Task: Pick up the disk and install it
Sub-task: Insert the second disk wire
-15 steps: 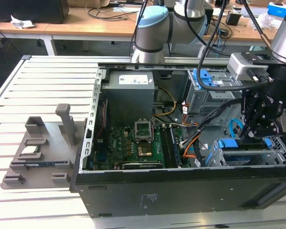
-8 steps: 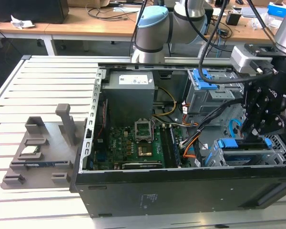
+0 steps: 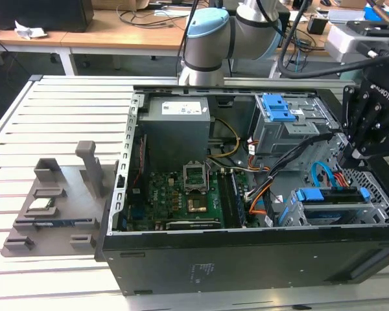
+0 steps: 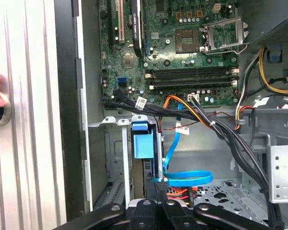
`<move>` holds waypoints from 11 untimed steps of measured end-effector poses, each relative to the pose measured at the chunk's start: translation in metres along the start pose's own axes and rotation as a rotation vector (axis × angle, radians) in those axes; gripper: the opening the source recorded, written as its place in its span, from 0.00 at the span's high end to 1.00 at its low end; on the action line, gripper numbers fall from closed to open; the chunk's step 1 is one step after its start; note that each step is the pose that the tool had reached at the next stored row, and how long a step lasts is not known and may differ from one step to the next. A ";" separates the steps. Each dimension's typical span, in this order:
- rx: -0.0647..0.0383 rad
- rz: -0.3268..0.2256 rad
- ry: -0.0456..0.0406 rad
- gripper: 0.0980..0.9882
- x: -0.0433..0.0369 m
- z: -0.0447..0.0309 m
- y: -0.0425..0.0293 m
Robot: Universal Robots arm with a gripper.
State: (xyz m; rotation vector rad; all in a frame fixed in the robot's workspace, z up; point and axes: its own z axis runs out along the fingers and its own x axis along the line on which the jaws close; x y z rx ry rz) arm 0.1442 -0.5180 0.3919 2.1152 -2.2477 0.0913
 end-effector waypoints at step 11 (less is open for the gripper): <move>0.000 0.000 -0.0001 0.99 0.0005 -0.0063 -0.0001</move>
